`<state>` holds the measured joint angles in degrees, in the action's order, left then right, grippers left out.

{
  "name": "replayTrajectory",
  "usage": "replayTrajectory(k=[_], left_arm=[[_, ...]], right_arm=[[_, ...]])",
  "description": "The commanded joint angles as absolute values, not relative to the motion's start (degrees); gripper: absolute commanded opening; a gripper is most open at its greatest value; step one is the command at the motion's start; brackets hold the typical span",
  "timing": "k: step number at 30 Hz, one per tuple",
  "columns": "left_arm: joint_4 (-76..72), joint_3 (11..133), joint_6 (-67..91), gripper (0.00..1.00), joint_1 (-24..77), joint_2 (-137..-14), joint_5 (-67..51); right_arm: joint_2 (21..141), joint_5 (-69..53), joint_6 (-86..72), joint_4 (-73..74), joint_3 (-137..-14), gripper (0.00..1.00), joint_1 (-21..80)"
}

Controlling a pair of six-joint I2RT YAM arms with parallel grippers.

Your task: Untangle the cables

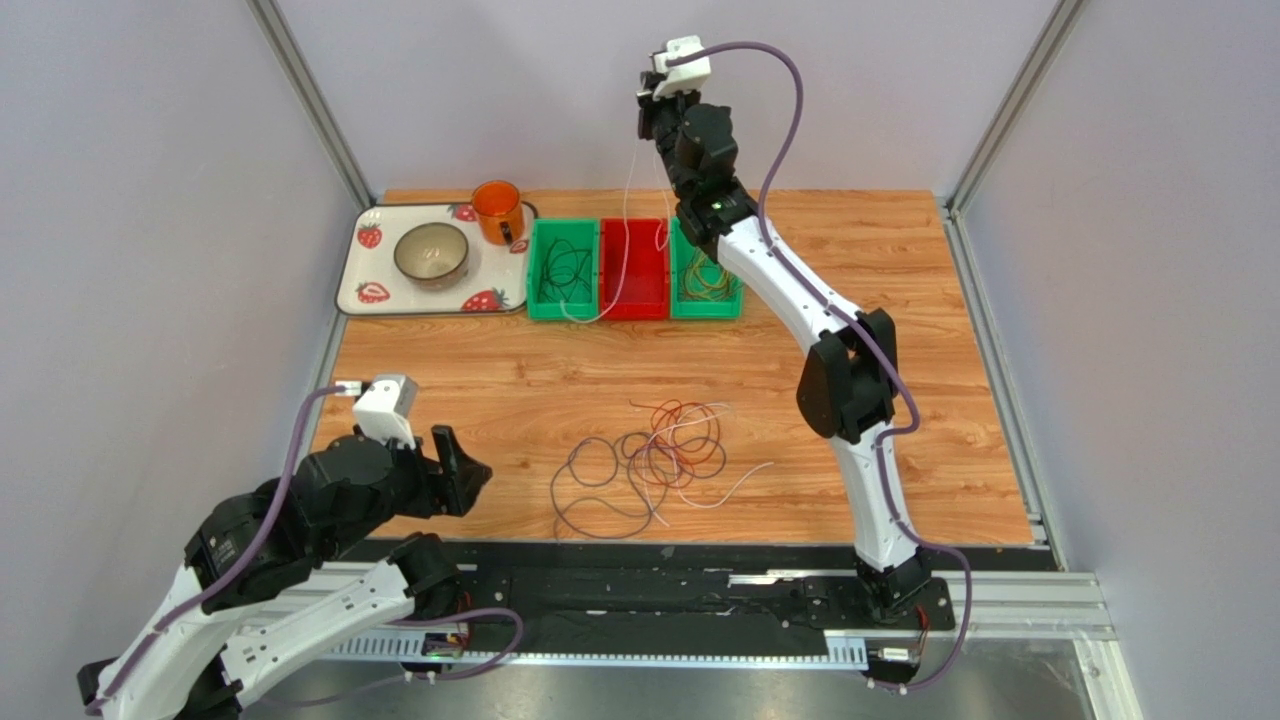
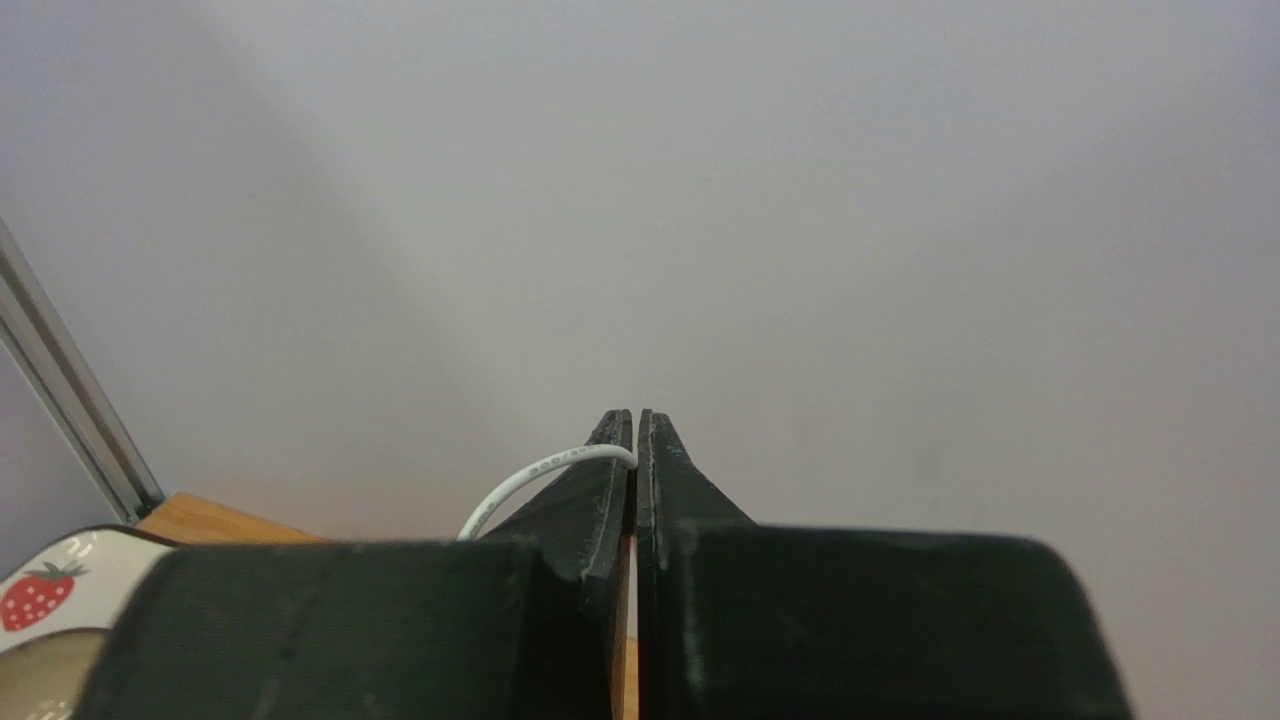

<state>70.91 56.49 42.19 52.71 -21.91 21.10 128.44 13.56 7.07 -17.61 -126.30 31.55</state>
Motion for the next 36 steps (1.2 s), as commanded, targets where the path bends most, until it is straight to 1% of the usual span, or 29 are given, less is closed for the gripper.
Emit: replayTrajectory(k=[1, 6, 12, 15, 19, 22, 27, 31, 36], left_arm=[[70.2, 56.5, 43.2, 0.85, 52.5, -21.4, 22.0], [70.4, 56.5, 43.3, 0.85, 52.5, -21.4, 22.1], [70.7, 56.6, 43.6, 0.85, 52.5, -21.3, 22.5], [70.6, 56.6, 43.6, 0.85, 52.5, -21.2, 22.5], [70.6, 56.5, 43.6, 0.85, 52.5, -21.3, 22.5], [70.7, 56.6, 43.8, 0.85, 52.5, -21.1, 22.7], [70.8, 56.6, 44.0, 0.85, 52.5, -20.7, 23.0], [70.9, 56.6, 44.2, 0.85, 52.5, -20.5, 23.3], [70.9, 56.6, 44.3, 0.85, 52.4, -20.4, 23.4]], right_arm=[[128.6, 11.7, 3.4, -19.4, -134.6, 0.0, 31.8], [128.5, 10.2, 1.9, -20.3, -138.9, 0.0, 31.6], [132.6, 9.2, 2.5, -23.9, -142.5, 0.0, 30.3], [133.3, 7.4, 1.1, -26.9, -140.8, 0.0, 30.2], [133.7, 7.5, 0.6, -30.4, -135.8, 0.0, 30.1], [135.3, 7.7, 0.4, -35.1, -134.3, 0.0, 29.6], [138.5, 6.5, -3.8, -33.8, -139.6, 0.0, 28.7], [140.3, 6.2, -4.0, -32.2, -144.3, 0.0, 28.3], [139.6, 5.7, -5.3, -32.0, -145.1, 0.0, 27.2]])
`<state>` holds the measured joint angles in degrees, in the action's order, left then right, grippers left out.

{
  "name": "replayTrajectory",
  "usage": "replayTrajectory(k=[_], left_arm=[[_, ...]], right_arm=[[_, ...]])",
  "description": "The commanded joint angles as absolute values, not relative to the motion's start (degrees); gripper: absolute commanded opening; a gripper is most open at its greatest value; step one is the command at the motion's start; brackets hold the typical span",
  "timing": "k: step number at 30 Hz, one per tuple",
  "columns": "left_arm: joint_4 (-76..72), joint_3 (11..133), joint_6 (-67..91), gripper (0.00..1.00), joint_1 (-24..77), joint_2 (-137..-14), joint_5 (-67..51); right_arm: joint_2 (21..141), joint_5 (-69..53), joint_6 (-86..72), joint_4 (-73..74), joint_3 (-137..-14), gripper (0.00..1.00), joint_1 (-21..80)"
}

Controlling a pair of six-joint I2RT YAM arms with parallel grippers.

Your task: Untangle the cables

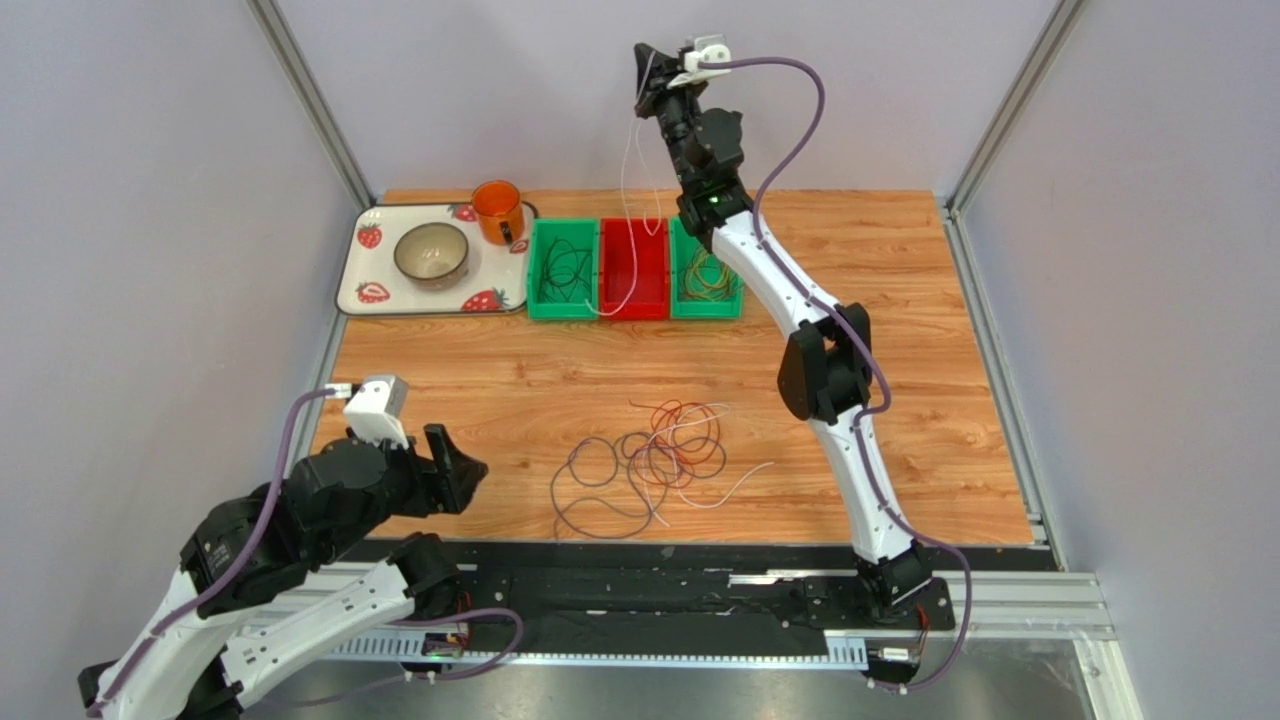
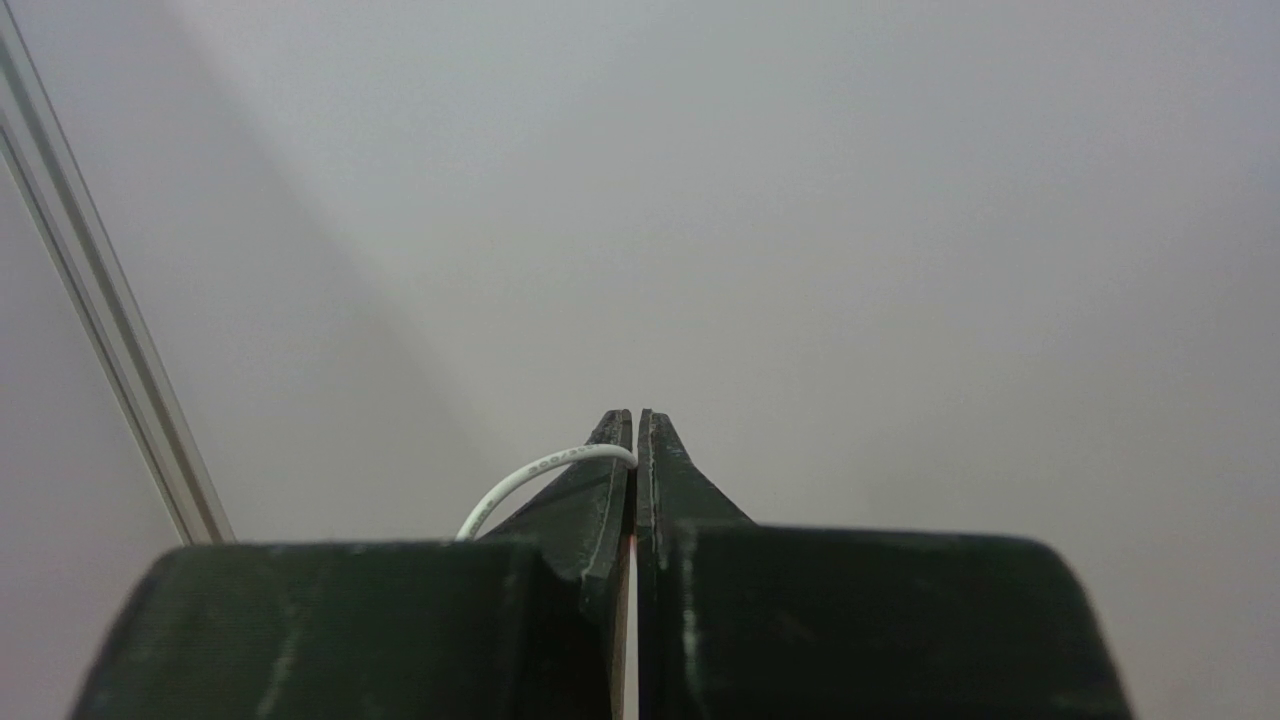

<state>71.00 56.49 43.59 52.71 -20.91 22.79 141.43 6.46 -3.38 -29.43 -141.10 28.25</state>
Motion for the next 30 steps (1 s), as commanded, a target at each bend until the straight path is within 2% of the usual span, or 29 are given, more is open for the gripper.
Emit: replayTrajectory(k=[1, 9, 15, 20, 30], left_arm=[[70.8, 56.6, 44.4, 0.85, 52.4, -20.5, 23.4], [70.9, 56.7, 44.5, 0.85, 52.3, -20.7, 23.6], [71.0, 56.6, 44.4, 0.85, 52.2, -20.9, 23.6], [70.9, 56.7, 44.3, 0.85, 51.8, -21.2, 23.4], [70.8, 56.6, 44.2, 0.85, 51.1, -20.3, 23.2]], right_arm=[[139.6, 5.7, -5.4, -31.8, -145.2, 0.0, 27.1], [140.6, 5.5, -9.4, -32.3, -144.8, 0.0, 25.4], [138.4, 4.6, -10.1, -35.8, -137.7, 0.0, 25.5], [133.5, 3.5, -13.5, -40.8, -125.7, 0.0, 25.4], [130.3, 1.0, -12.7, -39.5, -126.4, 0.0, 27.2]])
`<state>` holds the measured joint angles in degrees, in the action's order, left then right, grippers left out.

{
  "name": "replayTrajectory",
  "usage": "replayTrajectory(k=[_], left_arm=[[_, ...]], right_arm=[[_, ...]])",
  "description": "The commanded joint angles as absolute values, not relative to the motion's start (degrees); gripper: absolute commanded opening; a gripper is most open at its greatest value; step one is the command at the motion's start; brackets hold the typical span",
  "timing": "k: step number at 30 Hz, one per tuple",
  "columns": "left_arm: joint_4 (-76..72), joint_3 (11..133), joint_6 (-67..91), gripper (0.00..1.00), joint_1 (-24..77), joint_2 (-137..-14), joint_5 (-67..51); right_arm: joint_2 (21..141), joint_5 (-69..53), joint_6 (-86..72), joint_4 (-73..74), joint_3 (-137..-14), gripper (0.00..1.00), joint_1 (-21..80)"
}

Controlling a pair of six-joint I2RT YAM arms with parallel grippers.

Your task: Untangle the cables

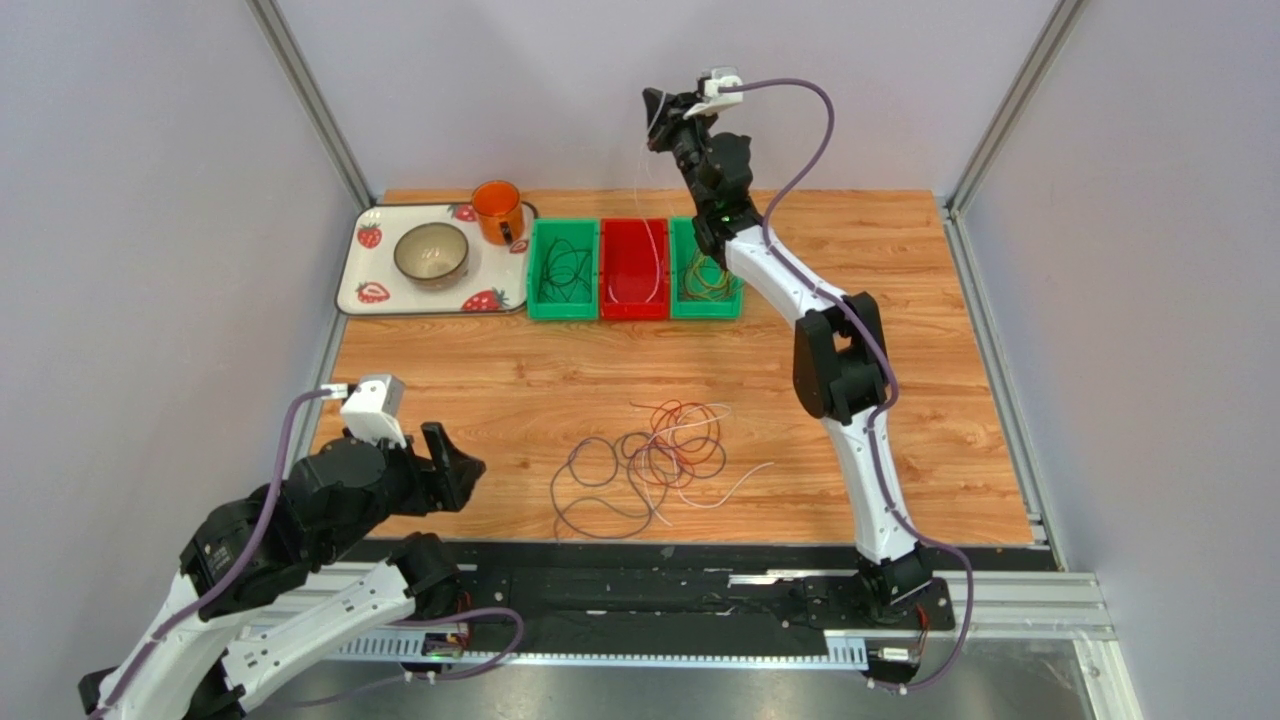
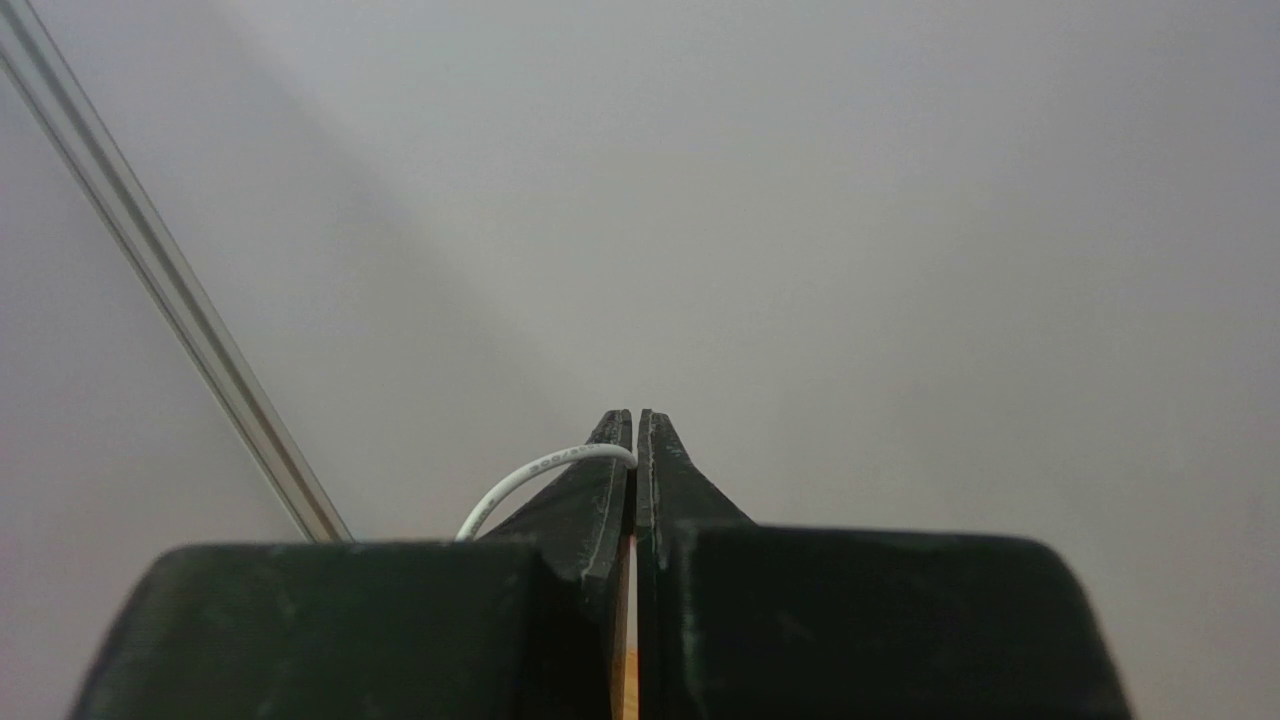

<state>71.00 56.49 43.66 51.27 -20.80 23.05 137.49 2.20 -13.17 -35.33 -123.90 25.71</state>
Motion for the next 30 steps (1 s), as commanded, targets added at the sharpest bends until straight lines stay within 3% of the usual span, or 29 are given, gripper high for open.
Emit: replayTrajectory(k=[1, 23, 30], left_arm=[[70.8, 56.6, 44.2, 0.85, 51.0, -20.3, 23.2], [70.6, 56.5, 43.9, 0.85, 51.0, -19.6, 22.8], [70.8, 56.6, 44.0, 0.85, 51.0, -19.5, 23.0]], right_arm=[[130.1, 0.9, -10.9, -39.5, -126.3, 0.0, 27.9], [124.5, 2.2, -9.2, -41.4, -113.1, 0.0, 30.8], [127.9, 2.4, -7.8, -38.2, -121.9, 0.0, 30.6]])
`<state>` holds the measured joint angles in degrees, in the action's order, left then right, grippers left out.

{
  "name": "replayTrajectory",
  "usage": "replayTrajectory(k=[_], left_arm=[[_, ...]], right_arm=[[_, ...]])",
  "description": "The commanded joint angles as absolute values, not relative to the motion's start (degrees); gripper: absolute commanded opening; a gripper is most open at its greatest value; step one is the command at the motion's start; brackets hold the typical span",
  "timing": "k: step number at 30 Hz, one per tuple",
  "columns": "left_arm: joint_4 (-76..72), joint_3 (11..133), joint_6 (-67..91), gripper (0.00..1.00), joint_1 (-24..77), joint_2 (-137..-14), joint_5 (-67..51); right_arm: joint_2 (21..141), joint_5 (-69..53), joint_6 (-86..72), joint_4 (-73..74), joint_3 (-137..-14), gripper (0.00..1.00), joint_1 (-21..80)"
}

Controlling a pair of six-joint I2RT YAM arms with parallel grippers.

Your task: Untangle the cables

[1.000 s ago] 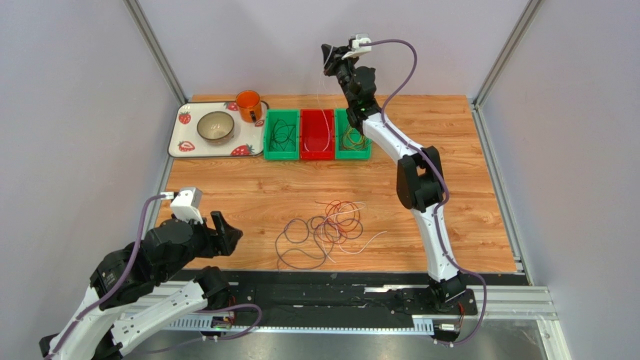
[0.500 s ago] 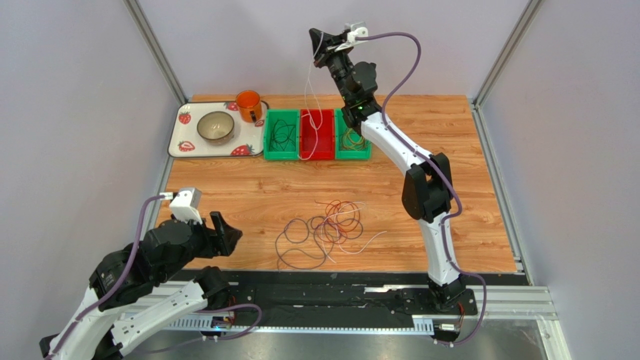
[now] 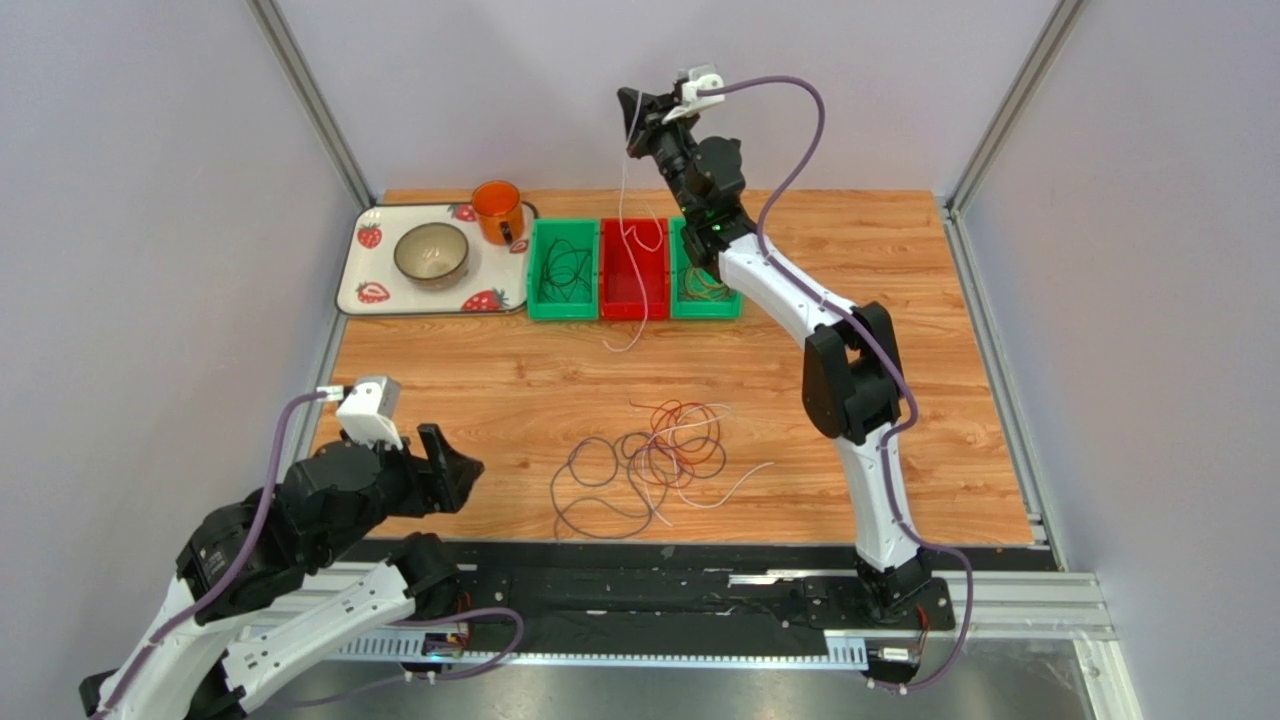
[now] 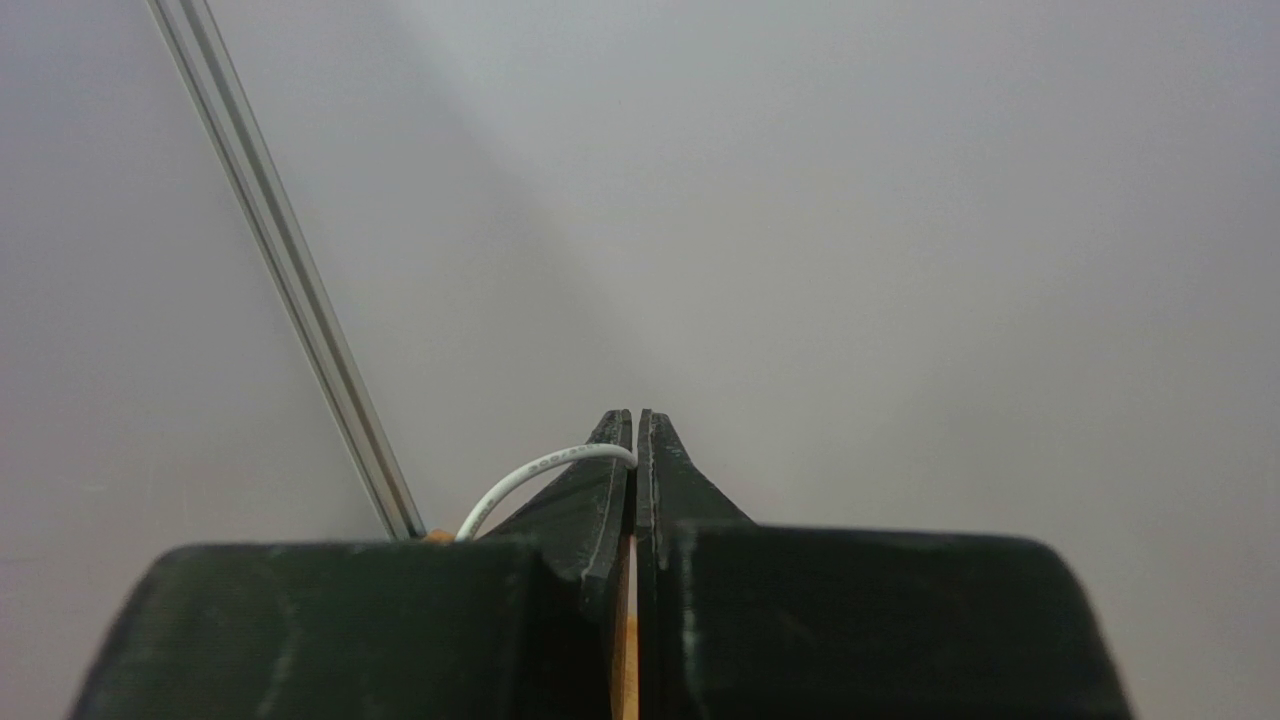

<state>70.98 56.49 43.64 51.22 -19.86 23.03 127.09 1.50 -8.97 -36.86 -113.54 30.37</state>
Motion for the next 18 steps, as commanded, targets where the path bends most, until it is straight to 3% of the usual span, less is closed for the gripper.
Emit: replayTrajectory(k=[1, 7, 18], left_arm=[[70.8, 56.6, 44.2, 0.85, 51.0, -19.6, 23.1], [70.8, 56.6, 44.2, 0.85, 51.0, -20.0, 23.1], [70.8, 56.5, 44.2, 0.85, 51.0, -20.0, 23.1]], right_arm=[[128.4, 2.3, -7.6, -36.5, -123.7, 0.0, 30.7], [133.7, 1.6, -6.9, -31.3, -138.3, 0.0, 30.4], [137.3, -0.9, -8.0, -35.0, -139.9, 0.0, 28.4]])
